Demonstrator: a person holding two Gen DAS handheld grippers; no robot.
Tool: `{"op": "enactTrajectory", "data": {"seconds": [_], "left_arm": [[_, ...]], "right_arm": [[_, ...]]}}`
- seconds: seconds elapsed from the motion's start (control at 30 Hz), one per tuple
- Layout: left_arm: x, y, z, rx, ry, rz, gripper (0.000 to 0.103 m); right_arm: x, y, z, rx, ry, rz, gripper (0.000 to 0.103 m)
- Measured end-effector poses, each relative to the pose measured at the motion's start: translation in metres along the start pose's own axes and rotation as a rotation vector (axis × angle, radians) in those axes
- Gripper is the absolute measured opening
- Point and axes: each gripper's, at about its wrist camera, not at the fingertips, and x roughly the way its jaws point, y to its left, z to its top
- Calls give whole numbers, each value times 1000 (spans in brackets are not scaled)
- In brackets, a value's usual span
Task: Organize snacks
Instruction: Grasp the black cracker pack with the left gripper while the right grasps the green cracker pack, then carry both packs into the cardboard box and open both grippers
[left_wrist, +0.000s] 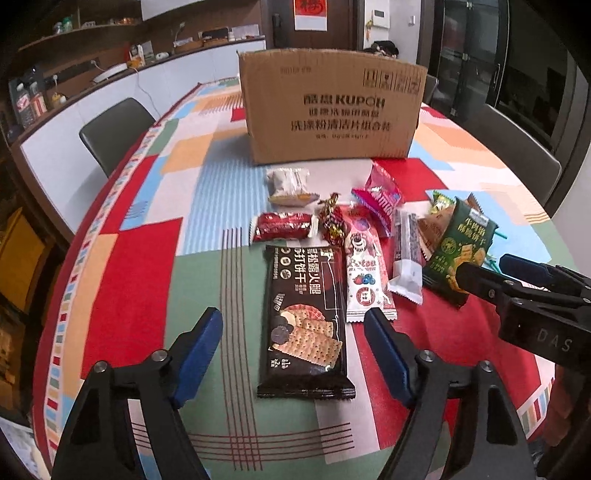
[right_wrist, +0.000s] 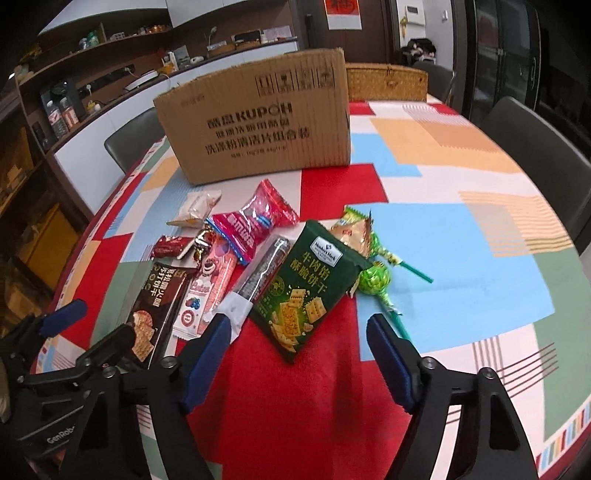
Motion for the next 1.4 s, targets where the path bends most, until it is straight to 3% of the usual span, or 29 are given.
{"op": "enactTrajectory", "data": {"seconds": [0.5,0.77,0.97,1.13,1.4], "left_arm": [[36,2,5,-8,47,-12,67],[51,1,11,-38,62,-52,55],[51,3,12,-40,49,-62,50],[47,4,12,-46,47,-70,50],[23,3,17,-52,8,-71,50]], "right_arm": [[27,3,3,-2,59,45,51],[32,5,6,-5,54,78,39],[38,11,9,-22,45,132,21],[32,19,9,-51,23,139,12],[20,19,10,-51,-6,142,10]]}}
